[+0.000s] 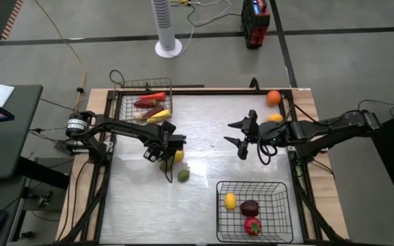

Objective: Sort produce into baskets
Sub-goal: Put the tomato into the bottom wire basket

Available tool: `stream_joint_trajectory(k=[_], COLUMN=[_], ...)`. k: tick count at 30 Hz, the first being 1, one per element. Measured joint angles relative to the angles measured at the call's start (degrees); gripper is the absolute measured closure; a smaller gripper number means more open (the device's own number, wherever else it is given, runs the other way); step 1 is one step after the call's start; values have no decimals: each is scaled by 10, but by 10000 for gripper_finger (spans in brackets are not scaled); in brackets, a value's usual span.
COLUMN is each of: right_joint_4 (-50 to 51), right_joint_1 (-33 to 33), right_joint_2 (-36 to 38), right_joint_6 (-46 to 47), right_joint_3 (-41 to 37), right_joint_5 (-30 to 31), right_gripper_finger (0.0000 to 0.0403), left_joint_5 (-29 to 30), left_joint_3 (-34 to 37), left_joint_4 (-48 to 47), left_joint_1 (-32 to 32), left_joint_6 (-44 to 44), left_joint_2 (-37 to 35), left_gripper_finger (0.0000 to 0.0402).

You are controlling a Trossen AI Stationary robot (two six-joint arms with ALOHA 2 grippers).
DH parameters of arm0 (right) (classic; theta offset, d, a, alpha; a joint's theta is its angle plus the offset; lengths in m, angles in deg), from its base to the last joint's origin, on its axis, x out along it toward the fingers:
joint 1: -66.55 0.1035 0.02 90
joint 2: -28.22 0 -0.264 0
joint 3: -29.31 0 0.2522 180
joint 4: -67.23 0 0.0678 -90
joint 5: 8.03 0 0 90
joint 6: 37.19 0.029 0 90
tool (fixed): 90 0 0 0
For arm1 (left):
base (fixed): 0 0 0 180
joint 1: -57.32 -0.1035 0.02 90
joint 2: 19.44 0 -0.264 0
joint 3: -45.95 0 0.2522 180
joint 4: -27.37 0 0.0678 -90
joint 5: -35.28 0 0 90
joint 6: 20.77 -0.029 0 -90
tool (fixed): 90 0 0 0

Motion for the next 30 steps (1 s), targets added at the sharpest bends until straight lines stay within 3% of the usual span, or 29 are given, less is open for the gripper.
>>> stream_joint_trajectory(k=[11, 22, 30], right_joint_4=[-1, -7, -8], right_joint_1=[0, 0, 0], right_joint_2=[0, 0, 0], right_joint_6=[-2, -3, 1], right_joint_3=[0, 0, 0], right_joint_5=[0, 0, -4], right_gripper_finger=[127, 127, 127], left_joint_5=[6, -15, -15], left_joint_3=[0, 0, 1], left_joint_4=[1, -5, -24], left_joint_1=[5, 19, 1], left_joint_6=[40, 129, 177], left_joint_2=[0, 0, 0], left_gripper_finger=[110, 48, 41])
